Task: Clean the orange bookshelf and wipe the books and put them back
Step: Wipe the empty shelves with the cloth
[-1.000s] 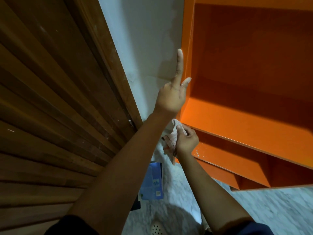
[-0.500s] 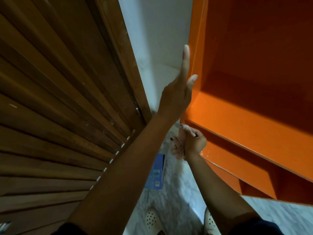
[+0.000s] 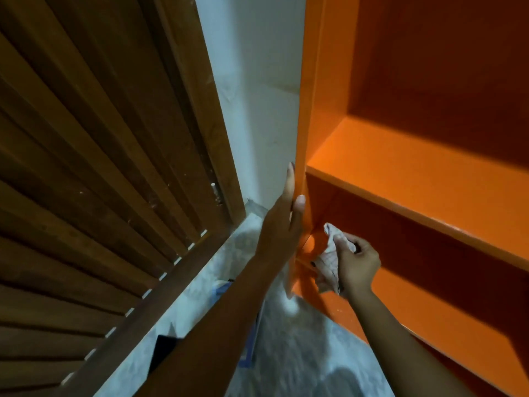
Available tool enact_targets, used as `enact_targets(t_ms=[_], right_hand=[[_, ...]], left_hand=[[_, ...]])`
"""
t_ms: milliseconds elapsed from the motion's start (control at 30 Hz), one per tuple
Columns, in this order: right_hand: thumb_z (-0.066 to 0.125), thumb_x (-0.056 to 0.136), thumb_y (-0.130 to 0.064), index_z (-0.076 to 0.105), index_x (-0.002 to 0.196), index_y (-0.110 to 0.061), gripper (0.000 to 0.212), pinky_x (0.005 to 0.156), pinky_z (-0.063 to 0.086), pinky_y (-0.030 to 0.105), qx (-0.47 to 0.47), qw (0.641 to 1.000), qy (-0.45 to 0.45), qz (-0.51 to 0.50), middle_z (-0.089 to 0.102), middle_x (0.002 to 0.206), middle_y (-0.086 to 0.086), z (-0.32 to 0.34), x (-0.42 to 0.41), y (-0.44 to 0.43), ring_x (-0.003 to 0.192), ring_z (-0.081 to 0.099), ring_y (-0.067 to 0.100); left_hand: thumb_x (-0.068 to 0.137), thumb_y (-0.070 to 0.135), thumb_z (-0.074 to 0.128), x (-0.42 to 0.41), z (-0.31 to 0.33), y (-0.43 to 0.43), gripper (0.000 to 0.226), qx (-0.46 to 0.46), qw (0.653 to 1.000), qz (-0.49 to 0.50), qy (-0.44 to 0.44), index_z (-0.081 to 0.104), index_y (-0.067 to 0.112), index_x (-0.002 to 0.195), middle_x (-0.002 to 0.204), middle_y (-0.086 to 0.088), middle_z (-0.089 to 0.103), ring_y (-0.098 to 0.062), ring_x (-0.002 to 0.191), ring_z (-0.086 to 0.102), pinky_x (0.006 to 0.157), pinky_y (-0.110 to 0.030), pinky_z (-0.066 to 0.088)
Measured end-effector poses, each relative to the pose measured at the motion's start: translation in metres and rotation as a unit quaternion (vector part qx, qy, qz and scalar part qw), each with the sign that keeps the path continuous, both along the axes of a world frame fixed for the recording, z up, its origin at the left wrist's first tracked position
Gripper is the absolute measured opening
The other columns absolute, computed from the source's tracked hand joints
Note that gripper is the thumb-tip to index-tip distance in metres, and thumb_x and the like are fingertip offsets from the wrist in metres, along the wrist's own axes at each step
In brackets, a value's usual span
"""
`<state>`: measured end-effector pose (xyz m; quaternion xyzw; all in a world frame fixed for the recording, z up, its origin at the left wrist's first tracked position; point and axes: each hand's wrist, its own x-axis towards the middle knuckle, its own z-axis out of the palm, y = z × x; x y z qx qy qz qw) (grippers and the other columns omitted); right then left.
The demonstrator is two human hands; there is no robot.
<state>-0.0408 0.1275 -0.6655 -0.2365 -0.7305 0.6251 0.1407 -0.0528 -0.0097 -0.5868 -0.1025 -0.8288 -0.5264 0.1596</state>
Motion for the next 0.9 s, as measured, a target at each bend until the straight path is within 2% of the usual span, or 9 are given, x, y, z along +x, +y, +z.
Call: enact_targets(t_ms=[100,200,333,367,433,533,633,767,900], right_hand=[[0.073,0.079,-0.019,0.069,0.074,-0.006,0.014,0.061,0.039,0.026,-0.001,0.999,0.034,0.012,0.064,0.072,0.004,-0.029,-0.023,0.008,0.064,0.052,0.009],[0.077,0.075,-0.03,0.064,0.066,-0.016,0.021,0.058,0.04,0.023,-0.046,0.998,0.042,0.016,0.061,0.063,-0.004,-0.053,-0.044,0.011,0.056,0.052,0.002],[0.075,0.079,-0.028,0.06,0.067,-0.024,0.02,0.064,0.045,0.022,-0.035,0.997,0.058,0.031,0.065,0.071,-0.003,-0.079,-0.065,0.015,0.068,0.062,0.013],[0.076,0.077,-0.03,0.061,0.067,-0.022,0.021,0.062,0.046,0.019,-0.049,0.996,0.068,0.037,0.066,0.069,-0.004,-0.082,-0.068,0.015,0.065,0.062,0.011],[0.08,0.072,-0.035,0.066,0.072,-0.016,0.024,0.063,0.05,0.024,-0.078,0.992,0.082,0.052,0.07,0.07,-0.003,-0.087,-0.071,0.016,0.065,0.066,0.012],[0.076,0.077,-0.031,0.067,0.082,-0.017,0.017,0.061,0.047,0.025,-0.057,0.989,0.109,0.083,0.069,0.074,0.0,-0.084,-0.06,0.021,0.067,0.063,0.014],[0.069,0.083,-0.021,0.065,0.081,-0.02,0.004,0.064,0.047,0.027,-0.019,0.983,0.152,0.103,0.068,0.079,0.001,-0.077,-0.038,0.033,0.073,0.063,0.016],[0.066,0.086,-0.019,0.062,0.076,-0.028,0.014,0.075,0.053,0.036,0.013,0.98,0.18,0.088,0.068,0.084,-0.001,-0.064,-0.005,0.051,0.083,0.066,0.019],[0.065,0.087,-0.022,0.065,0.084,-0.024,0.004,0.078,0.055,0.044,0.023,0.982,0.182,0.044,0.068,0.094,0.003,-0.057,0.029,0.075,0.089,0.066,0.025]], left_hand=[[0.098,0.036,0.031,-0.006,-0.042,0.005,0.055,-0.005,0.999,0.035,0.033,-0.001,0.053,0.14,0.131,-0.014,0.055,-0.028,0.101,0.062,0.088,-0.041,0.054],[0.097,0.036,0.034,-0.008,-0.087,0.009,0.059,0.01,0.997,0.034,0.07,-0.002,0.065,0.134,0.142,-0.021,0.043,-0.04,0.117,0.053,0.094,-0.053,0.048],[0.096,0.046,0.032,-0.015,-0.141,0.012,0.06,0.013,0.994,0.018,0.105,-0.012,0.068,0.131,0.152,-0.009,0.032,-0.029,0.129,0.047,0.1,-0.052,0.046],[0.096,0.045,0.03,-0.016,-0.151,0.014,0.061,0.01,0.993,0.014,0.115,-0.015,0.066,0.131,0.153,-0.009,0.03,-0.029,0.129,0.047,0.099,-0.052,0.046],[0.096,0.043,0.026,-0.016,-0.165,0.019,0.061,-0.007,0.991,0.018,0.132,-0.019,0.059,0.134,0.152,-0.013,0.031,-0.029,0.124,0.051,0.096,-0.051,0.048],[0.098,0.035,0.024,-0.016,-0.172,0.029,0.059,-0.024,0.983,0.074,0.167,-0.015,0.044,0.141,0.14,-0.017,0.044,-0.021,0.083,0.062,0.074,-0.045,0.056],[0.1,0.025,0.029,-0.018,-0.174,0.031,0.059,-0.038,0.974,0.108,0.193,-0.006,0.031,0.147,0.137,-0.017,0.048,-0.013,0.064,0.054,0.059,-0.037,0.054],[0.101,0.015,0.037,-0.01,-0.166,0.03,0.063,-0.062,0.974,0.117,0.185,-0.003,0.026,0.149,0.146,-0.012,0.04,-0.012,0.07,0.055,0.056,-0.021,0.045],[0.101,0.013,0.038,-0.001,-0.154,0.03,0.069,-0.09,0.975,0.133,0.156,-0.01,0.031,0.146,0.148,-0.015,0.037,-0.023,0.08,0.061,0.058,-0.03,0.046]])
